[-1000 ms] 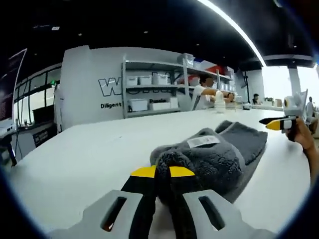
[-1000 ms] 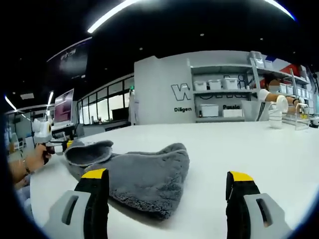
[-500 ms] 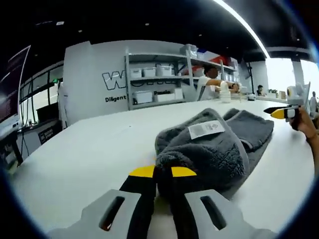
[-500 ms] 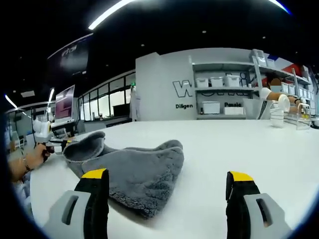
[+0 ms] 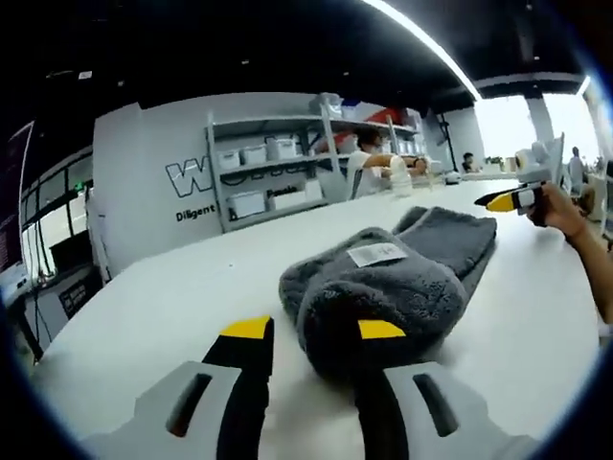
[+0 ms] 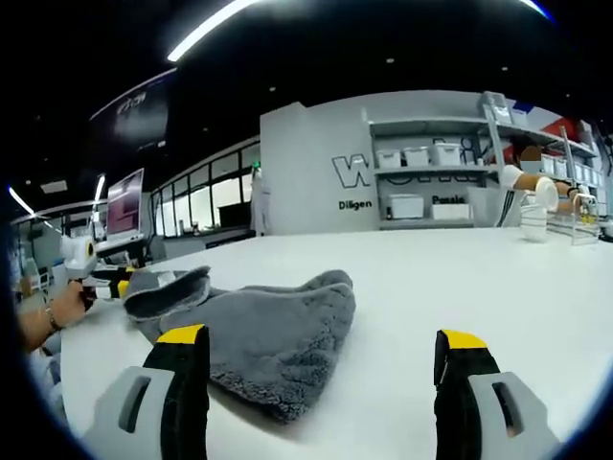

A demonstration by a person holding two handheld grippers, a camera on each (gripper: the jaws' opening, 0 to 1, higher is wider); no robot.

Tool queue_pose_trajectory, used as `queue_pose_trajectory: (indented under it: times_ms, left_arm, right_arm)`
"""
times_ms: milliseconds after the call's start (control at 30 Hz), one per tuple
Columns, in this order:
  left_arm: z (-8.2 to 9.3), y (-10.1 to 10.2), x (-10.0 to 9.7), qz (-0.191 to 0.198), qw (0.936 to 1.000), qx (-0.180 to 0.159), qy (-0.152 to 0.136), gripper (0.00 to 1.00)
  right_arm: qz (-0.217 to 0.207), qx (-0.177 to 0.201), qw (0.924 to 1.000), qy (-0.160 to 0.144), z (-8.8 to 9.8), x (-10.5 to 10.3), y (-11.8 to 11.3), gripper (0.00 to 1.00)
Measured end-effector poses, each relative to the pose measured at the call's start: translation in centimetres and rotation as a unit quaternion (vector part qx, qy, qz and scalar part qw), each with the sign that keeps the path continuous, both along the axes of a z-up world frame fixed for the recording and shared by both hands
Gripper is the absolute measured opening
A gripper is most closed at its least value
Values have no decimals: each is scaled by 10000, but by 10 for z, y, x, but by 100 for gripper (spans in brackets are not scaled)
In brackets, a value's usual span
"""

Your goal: Open the folded towel by lifting each exposed corner and separating the folded layers until the towel lies flat within the target outline without major curled edges

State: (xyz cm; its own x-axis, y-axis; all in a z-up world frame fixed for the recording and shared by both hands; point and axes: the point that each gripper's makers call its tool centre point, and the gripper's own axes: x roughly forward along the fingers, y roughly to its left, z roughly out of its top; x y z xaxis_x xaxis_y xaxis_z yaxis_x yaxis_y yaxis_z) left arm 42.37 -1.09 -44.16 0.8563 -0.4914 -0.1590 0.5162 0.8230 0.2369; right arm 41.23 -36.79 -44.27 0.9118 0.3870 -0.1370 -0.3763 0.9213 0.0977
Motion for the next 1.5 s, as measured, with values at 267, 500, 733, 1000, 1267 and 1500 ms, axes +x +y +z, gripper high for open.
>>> queue_pose_trajectory:
  times_ms: [267, 500, 733, 1000, 1267, 1500]
  left_arm:
    - [3, -16, -15, -341, 9954, 854, -287, 44]
    - [8, -40, -29, -587, 9821, 1614, -775, 58]
    - [17, -59, -35, -770, 9655, 2165, -1222, 47]
    - [4, -83, -43, -1192, 9525, 2511, -1247, 20]
    - [0, -79, -40, -1193, 9654, 2130, -922, 4]
    - [20, -59, -32, -829, 9857, 1237, -791, 4]
  right_arm:
    - [3, 21, 10000, 5, 0, -1, 1, 99]
    - [17, 51, 10000, 12, -1, -1, 1, 99]
    - [40, 119, 9999, 2, 0, 0, 1, 99]
    - [122, 233, 9997, 4, 2, 1, 2, 99]
    - [187, 77, 9998, 48, -1, 1, 5, 99]
    - [295, 24, 9995, 118, -5, -3, 12, 99]
